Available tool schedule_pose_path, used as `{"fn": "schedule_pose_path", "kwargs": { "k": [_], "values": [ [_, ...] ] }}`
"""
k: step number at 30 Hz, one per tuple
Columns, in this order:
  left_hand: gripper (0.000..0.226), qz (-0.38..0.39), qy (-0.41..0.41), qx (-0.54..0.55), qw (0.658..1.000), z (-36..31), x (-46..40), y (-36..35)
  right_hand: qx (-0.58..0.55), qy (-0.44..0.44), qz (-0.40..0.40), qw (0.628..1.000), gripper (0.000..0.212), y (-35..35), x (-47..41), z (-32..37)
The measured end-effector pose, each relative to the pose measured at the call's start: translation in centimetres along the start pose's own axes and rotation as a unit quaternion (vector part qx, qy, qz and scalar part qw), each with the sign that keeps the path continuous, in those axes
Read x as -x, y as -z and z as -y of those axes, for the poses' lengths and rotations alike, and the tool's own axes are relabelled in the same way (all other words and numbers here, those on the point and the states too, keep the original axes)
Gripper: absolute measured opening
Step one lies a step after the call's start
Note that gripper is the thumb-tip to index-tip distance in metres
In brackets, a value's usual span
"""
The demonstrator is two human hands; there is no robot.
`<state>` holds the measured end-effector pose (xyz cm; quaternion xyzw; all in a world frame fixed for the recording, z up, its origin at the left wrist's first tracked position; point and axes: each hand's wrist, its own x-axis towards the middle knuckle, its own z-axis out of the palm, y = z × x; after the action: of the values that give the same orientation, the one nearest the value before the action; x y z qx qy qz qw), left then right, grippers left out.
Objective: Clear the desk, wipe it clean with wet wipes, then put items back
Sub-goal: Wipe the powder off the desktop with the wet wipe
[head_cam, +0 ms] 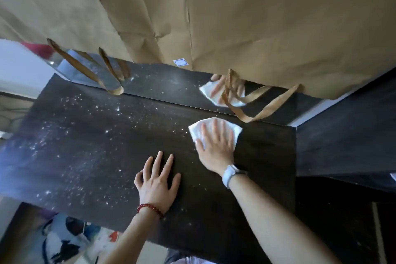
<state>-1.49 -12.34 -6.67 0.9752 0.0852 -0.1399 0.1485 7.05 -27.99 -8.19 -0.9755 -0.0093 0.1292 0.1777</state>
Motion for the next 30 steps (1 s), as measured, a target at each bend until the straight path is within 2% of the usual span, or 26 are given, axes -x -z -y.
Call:
{"fn": "schedule_pose_path", "kwargs": {
  "k": [2,4,5,7,10,13,15,20,25,30],
  "values": [
    [0.073,-0.009,-0.001,0.038,0.999,0.5,-0.4,0.8,0.040,0.103,0.044,0.993,0.080,-0.4,0.7,1.9],
    [0.066,-0.035,-0.010,0.059,0.998,1.3,-0.7,1.4,0.043,0.125,0.053,0.990,0.072,-0.1,1.4,0.5],
    [0.064,-0.047,-0.012,0.060,0.997,1.8,-0.8,1.6,0.046,0.112,0.034,0.992,0.065,-0.1,1.8,-1.1],
    [0.061,-0.065,-0.006,0.057,0.996,2.7,-0.9,1.7,0.042,0.025,-0.023,0.999,0.051,-0.1,2.8,-4.7],
    [0.063,-0.076,0.016,0.062,0.995,4.1,-1.4,1.7,-0.003,-0.160,-0.091,0.983,0.052,1.0,2.6,-7.0],
    [0.064,-0.087,0.029,0.079,0.993,5.5,-2.4,2.2,-0.039,-0.283,-0.064,0.956,0.060,1.6,0.0,-4.0],
    [0.066,-0.089,0.034,0.085,0.992,6.8,-3.1,2.9,-0.040,-0.305,-0.068,0.949,0.065,1.3,-1.6,-1.3],
    [0.066,-0.070,0.028,0.047,0.996,12.9,-5.7,5.4,-0.028,-0.239,-0.032,0.970,0.061,-1.9,-3.8,7.7],
    [0.060,-0.046,0.041,0.056,0.997,20.8,-8.1,8.5,-0.021,-0.203,-0.022,0.979,0.059,-5.1,-7.8,18.6],
    [0.072,-0.050,0.029,0.026,0.998,26.8,-9.5,10.6,0.015,-0.037,-0.005,0.999,0.057,-8.1,-9.5,28.0]
  ]
}}
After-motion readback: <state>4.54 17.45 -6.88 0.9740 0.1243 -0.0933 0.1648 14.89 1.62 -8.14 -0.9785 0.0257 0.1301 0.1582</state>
